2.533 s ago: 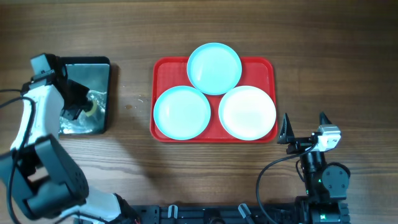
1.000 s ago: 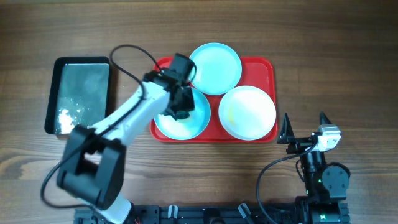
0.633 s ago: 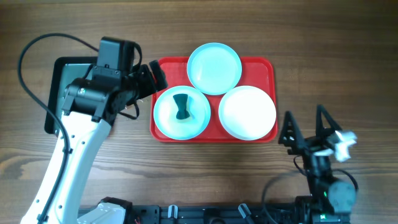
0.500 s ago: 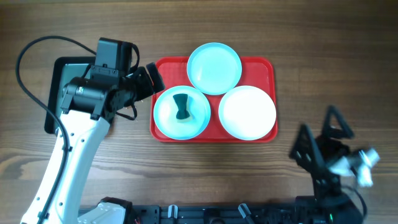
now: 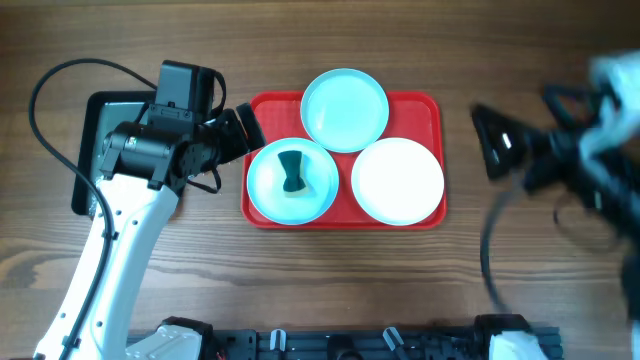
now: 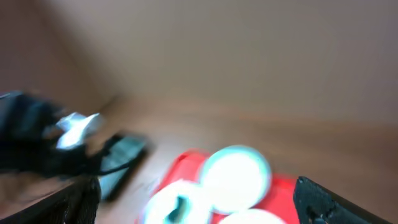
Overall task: Clean dirty plates on tray and stack at the side
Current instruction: 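Reach the right gripper to the blue plate's rim and grip it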
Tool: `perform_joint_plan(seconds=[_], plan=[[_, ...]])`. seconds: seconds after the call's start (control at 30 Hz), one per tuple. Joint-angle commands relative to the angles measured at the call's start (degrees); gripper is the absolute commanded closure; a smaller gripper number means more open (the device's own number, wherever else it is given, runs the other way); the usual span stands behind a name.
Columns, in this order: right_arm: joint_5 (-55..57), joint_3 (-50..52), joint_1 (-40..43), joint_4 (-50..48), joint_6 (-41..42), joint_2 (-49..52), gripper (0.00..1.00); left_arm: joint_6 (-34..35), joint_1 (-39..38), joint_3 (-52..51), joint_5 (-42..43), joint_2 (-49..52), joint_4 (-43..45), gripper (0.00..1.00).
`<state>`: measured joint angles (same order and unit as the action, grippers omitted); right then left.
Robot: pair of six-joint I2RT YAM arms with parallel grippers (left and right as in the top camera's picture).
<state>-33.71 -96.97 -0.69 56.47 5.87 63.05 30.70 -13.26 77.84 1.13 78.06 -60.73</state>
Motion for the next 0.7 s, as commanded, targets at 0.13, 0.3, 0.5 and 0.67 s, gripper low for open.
perform_joint_plan(seconds=[0.13,0.3,0.5,0.67], plan=[[-5.6,-3.8,-6.9,0.6,3.5,21.4,0.47,-0.2,0.3,0.0,-0.4,0.4,0.0,0.00],[19.3,-3.8,-22.9,3.0,5.4,32.7,0.48,-0.2,0.3,0.0,-0.4,0.4,0.1,0.00],[25.9,-3.8,-30.8,3.9,8.1,48.3,0.62,-0.3,0.3,0.0,-0.4,0.4,0.0,0.00],[21.2,-3.8,-30.9,4.3,8.0,55.4,0.62,-0.3,0.3,0.0,-0.4,0.4,0.0,0.00]])
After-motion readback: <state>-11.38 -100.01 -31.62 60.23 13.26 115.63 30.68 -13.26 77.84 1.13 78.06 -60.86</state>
